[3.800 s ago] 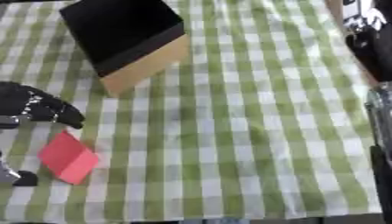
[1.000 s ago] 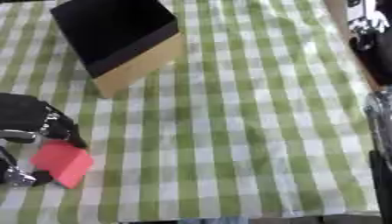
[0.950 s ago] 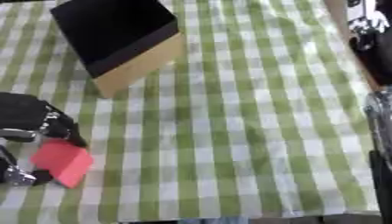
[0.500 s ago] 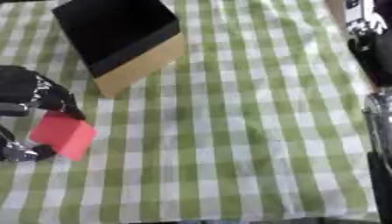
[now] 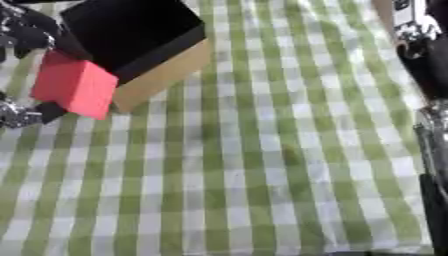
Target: Pick up objects on the table and place them in the box.
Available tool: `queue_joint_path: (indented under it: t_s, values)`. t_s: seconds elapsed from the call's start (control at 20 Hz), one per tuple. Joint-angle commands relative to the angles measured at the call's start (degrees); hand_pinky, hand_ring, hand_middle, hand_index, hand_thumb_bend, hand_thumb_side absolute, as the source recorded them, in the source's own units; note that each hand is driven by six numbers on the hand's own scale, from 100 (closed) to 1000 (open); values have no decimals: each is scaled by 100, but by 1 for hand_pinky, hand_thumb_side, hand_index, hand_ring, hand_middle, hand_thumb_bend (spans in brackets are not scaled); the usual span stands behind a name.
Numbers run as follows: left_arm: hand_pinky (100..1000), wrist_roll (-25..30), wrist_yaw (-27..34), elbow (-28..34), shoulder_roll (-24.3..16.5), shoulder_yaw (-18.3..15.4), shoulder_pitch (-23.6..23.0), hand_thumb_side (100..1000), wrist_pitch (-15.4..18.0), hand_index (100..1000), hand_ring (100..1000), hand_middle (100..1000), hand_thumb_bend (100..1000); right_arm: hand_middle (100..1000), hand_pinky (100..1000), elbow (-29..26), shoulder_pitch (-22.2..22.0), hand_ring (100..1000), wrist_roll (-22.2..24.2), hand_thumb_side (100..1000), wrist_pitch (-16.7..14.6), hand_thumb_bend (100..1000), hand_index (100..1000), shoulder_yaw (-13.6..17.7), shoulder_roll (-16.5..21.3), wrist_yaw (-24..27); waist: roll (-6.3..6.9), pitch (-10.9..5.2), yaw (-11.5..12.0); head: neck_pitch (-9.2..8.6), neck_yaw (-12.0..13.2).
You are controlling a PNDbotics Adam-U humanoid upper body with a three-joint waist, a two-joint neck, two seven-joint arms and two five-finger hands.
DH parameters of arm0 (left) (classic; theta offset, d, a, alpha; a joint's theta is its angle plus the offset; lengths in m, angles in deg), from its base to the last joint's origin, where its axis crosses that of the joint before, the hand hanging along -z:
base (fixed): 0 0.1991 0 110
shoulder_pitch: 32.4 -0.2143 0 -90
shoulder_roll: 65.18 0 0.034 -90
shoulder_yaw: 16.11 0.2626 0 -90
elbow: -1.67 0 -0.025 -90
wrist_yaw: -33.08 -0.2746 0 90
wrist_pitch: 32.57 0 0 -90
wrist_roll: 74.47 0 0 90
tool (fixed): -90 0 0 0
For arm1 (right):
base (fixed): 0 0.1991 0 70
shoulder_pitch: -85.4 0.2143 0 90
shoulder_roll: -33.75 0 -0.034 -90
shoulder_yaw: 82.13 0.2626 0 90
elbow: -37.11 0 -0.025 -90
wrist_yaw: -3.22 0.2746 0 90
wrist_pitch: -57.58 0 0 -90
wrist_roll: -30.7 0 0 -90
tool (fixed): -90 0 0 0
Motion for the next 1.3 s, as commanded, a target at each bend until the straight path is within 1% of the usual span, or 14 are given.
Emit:
queue_joint_path:
  t_s: [0.05, 0.2, 0.45, 0.7, 0.85, 0.95, 1.15, 1.3]
  values:
    - [304, -95, 50, 13, -30, -162, 303, 158, -267, 553, 486, 421, 100, 491, 794, -116, 96, 772, -16, 688, -3, 100, 682, 39, 137, -13, 3, -74, -16, -106, 65]
    - [306, -87, 86, -255, 104, -138, 687, 166, -527, 560, 489, 428, 100, 491, 794, -116, 111, 772, -14, 688, 3, 100, 682, 36, 147, 0, 10, -48, -45, -168, 99]
    - [303, -7, -80, -939, 454, -30, 1383, 188, -957, 559, 486, 430, 100, 490, 795, -116, 142, 772, 9, 688, 8, 100, 682, 20, 145, 18, 4, -18, -90, -280, 123]
    - [303, -8, -401, -1585, 789, -5, 1901, 185, -1155, 560, 486, 430, 100, 489, 795, -116, 197, 772, 21, 687, 5, 100, 682, 11, 149, 29, -15, 30, -128, -419, 133]
    - [310, 29, -671, -2026, 985, 43, 2159, 176, -1163, 564, 491, 433, 100, 489, 795, -116, 230, 772, 31, 688, 8, 100, 682, 5, 149, 40, -29, 70, -170, -508, 167]
    - [315, 75, -846, -2311, 1098, 98, 2253, 173, -1104, 566, 495, 436, 100, 488, 795, -116, 241, 773, 29, 688, 13, 100, 682, 8, 152, 39, -36, 97, -190, -542, 191]
    - [323, 149, -1182, -2857, 1265, 214, 2320, 160, -863, 570, 502, 439, 100, 488, 795, -116, 259, 773, 31, 691, 19, 100, 682, 5, 151, 59, -40, 148, -212, -572, 216]
    - [324, 133, -1381, -3263, 1384, 242, 2343, 167, -667, 571, 503, 441, 100, 488, 795, -116, 264, 773, 31, 692, 18, 100, 681, 4, 143, 74, -35, 168, -218, -572, 215]
